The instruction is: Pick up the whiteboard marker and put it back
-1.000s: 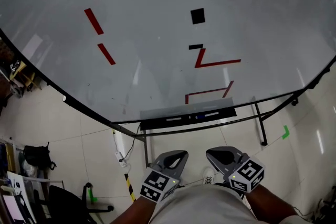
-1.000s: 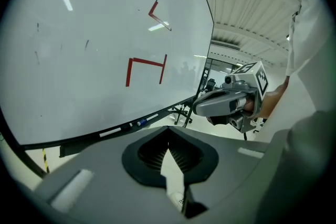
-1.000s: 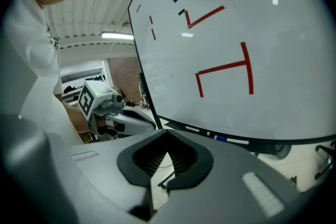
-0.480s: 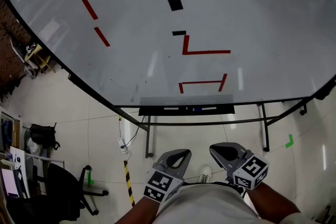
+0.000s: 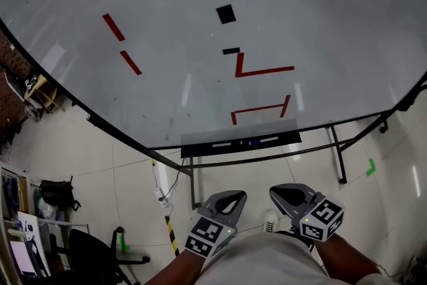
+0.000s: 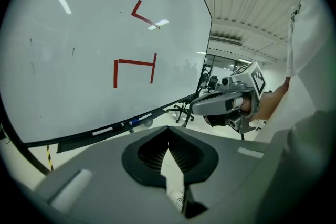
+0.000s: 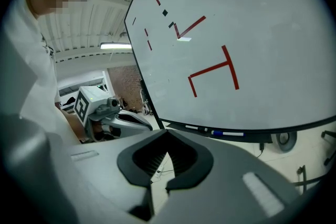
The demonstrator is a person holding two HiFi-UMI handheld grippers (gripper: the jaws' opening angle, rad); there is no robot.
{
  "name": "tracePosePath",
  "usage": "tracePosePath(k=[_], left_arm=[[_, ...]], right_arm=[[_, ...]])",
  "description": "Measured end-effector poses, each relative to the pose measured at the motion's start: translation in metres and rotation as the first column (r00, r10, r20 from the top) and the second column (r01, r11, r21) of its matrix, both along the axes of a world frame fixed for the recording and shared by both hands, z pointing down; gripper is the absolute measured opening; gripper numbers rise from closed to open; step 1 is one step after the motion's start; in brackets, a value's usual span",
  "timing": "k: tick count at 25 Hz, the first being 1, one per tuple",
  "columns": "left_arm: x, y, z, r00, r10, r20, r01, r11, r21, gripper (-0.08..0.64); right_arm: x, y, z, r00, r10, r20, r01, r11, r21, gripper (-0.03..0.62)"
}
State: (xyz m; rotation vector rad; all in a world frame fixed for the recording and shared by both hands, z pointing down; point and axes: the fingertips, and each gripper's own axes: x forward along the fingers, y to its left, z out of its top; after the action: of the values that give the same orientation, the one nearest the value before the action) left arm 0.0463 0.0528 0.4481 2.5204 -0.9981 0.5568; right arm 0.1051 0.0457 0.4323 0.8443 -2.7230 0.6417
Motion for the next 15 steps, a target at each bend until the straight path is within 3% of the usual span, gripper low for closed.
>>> tracePosePath(k=[15], left_arm=[[-0.025,0.003,0.000,0.997,0.081,-0.020,-0.081,0.997,0.006,0.017]], right_arm=[[-0.030,0.007,0.001,0.998,0.051,-0.035,-0.051,0.999,-0.008,0.002]])
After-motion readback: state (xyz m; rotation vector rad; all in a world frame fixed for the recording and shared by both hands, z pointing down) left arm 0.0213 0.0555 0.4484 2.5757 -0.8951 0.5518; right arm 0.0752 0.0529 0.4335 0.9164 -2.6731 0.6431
